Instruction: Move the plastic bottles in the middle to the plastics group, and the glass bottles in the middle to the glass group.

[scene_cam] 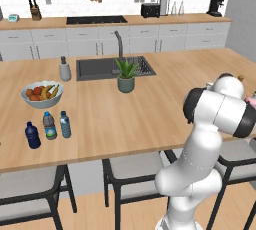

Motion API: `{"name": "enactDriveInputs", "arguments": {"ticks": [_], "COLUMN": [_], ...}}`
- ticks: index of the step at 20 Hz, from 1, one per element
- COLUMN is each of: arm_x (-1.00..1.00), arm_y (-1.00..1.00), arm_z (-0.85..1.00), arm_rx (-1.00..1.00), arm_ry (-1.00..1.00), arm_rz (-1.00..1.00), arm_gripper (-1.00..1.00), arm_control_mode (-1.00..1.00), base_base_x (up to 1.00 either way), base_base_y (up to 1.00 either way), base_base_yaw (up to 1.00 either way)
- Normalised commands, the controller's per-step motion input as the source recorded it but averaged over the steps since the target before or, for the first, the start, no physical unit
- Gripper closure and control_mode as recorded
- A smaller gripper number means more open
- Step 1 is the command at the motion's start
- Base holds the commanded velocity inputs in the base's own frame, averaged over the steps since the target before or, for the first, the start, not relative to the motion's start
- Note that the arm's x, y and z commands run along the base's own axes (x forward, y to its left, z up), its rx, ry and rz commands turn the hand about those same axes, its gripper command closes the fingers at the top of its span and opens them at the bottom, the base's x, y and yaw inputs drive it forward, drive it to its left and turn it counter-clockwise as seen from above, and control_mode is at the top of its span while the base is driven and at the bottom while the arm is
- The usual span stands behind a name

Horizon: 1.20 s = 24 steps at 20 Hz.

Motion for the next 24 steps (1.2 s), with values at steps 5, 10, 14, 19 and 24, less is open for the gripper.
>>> {"name": "enactDriveInputs", "arguments": {"ticks": [5,10,14,19,24], "arm_x": [0.00,0.00,0.00,-0.12,-0.34], "arm_y": [0.00,0.00,0.00,0.04,0.04], "arm_z": [0.00,0.00,0.00,0.09,0.77], "arm_rx": [0.00,0.00,0.00,0.00,0.02], "arm_ry": [0.00,0.00,0.00,0.00,-0.02], "arm_rz": [0.00,0.00,0.00,0.00,0.00], "arm_gripper": [-1.00,-1.00,-1.00,-1.00,-1.00], "arm_control_mode": [-1.00,-1.00,-1.00,-1.00,-1.00], "base_base_x": [0.00,0.00,0.00,0.00,0.00], "base_base_y": [0.00,0.00,0.00,0.00,0.00], "base_base_yaw": [0.00,0.00,0.00,0.00,0.00]}}
